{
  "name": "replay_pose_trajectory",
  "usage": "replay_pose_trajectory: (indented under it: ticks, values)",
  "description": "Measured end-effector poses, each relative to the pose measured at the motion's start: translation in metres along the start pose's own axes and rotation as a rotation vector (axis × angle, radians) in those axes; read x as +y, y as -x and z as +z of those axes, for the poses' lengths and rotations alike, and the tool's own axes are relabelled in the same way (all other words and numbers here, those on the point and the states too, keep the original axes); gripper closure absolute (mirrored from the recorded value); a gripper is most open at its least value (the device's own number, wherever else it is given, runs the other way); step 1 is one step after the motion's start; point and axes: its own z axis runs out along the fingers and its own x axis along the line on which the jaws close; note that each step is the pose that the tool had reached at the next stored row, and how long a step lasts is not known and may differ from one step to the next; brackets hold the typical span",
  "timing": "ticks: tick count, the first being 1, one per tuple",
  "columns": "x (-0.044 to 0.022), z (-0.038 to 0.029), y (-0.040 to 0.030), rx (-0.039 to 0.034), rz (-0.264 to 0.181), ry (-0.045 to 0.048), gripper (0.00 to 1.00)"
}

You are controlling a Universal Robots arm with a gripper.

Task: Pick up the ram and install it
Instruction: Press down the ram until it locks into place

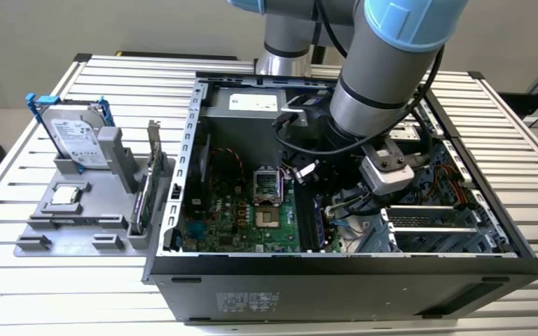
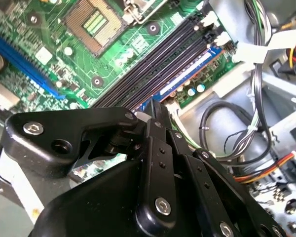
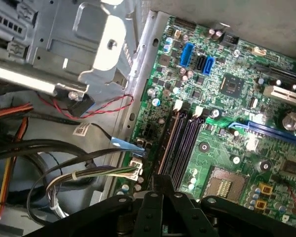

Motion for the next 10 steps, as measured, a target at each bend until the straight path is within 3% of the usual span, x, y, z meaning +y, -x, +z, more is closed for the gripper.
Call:
replay_pose_trajectory:
  ticks: [10]
  values:
    - [-0.0002,-0.0001,0.0,-0.0063,-0.168,0.0082,1.0]
